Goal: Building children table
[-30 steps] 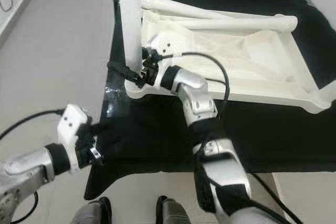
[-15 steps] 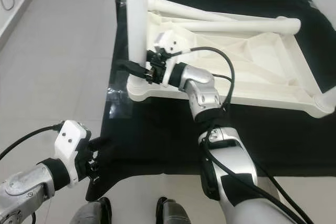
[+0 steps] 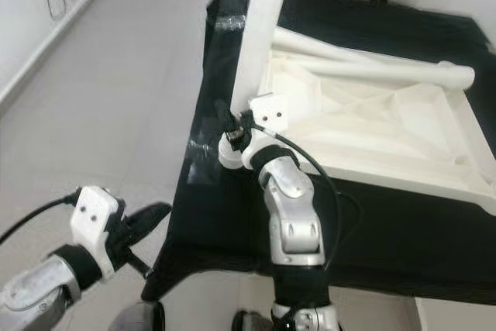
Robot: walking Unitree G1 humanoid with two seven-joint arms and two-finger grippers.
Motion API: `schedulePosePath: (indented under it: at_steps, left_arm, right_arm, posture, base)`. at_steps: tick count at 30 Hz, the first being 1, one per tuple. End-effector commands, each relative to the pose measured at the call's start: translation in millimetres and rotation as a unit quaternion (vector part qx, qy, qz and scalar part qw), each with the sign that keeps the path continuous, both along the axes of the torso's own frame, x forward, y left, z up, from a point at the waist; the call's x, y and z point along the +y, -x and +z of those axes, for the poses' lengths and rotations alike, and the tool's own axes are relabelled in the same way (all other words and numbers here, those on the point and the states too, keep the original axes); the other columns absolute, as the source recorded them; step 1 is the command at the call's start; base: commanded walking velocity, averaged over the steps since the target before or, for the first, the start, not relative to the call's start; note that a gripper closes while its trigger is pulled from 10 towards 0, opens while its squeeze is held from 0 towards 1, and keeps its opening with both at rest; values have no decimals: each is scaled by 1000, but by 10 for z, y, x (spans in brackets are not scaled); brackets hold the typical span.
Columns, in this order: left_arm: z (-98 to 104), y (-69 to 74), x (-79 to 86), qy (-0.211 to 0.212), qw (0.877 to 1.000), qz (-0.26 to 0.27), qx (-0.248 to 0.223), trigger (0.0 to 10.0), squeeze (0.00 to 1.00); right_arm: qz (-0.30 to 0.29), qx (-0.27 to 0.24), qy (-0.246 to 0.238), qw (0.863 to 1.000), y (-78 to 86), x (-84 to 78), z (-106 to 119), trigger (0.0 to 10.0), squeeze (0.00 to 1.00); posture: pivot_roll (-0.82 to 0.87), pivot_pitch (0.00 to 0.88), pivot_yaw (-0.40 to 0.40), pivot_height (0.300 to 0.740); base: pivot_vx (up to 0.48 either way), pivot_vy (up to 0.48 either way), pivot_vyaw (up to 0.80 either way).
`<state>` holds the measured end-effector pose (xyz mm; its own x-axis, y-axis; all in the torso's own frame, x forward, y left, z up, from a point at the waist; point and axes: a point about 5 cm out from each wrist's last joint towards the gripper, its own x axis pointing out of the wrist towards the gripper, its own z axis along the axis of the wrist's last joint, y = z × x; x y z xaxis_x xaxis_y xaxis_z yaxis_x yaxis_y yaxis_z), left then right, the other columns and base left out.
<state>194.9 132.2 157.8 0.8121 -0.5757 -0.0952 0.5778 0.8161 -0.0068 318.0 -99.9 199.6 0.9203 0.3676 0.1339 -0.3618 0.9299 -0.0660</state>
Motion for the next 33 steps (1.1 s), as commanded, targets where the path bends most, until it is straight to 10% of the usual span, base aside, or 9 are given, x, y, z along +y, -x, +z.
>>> schedulePosePath:
  at_steps: [1, 3, 4, 6, 7, 16, 17, 32, 33]
  left_arm:
    - [-22, -2, -37, 4, 1000, -9, -3, 0, 0]
    - [-14, -12, -43, 7, 1000, -13, -10, 1843, 0]
    - [-10, -11, -53, 8, 1000, -17, -17, 10000, 0]
    - [-27, -7, -74, -1, 999, -19, -28, 10000, 0]
    - [-32, -6, -79, -4, 999, -20, -30, 10000, 0]
    - [-32, -61, -108, -35, 996, -31, -71, 10000, 0]
    - [-34, -85, -97, -37, 996, -20, -82, 10000, 0]
    - [-14, -164, -54, -30, 990, 32, -132, 10000, 0]
    - [-17, -175, -38, -33, 989, 40, -136, 10000, 0]
  right_arm:
    - [-54, 130, 45, 989, -59, -209, -564, 0, 0]
    - [-47, 131, 52, 989, -102, -195, -552, 1529, 0]
    - [-45, 130, 61, 989, -141, -203, -536, 10000, 0]
    - [-32, 131, 62, 989, -153, -212, -466, 10000, 0]
    - [-29, 131, 61, 989, -150, -214, -447, 10000, 1000]
    - [59, 73, 41, 995, -384, -283, -147, 10000, 1000]
    - [103, 50, 35, 993, -460, -330, -62, 10000, 0]
    - [259, 31, -44, 964, -660, -447, 184, 10000, 0]
    - [266, 36, -47, 962, -678, -441, 174, 0, 0]
  posture:
    - [130, 241, -87, 740]
    - [132, 240, -89, 740]
    - [132, 239, -90, 740]
    - [133, 234, -90, 740]
    - [133, 234, -90, 740]
    - [137, 206, -85, 740]
    - [147, 187, -87, 740]
    - [167, 140, -109, 740]
    - [167, 140, -110, 740]
  base:
    - [0, 0, 0]
    - [0, 0, 0]
    - [0, 0, 0]
    - [0, 0, 0]
    - [0, 0, 0]
    - [0, 0, 0]
    - [0, 0, 0]
    - [0, 0, 0]
    - [0, 0, 0]
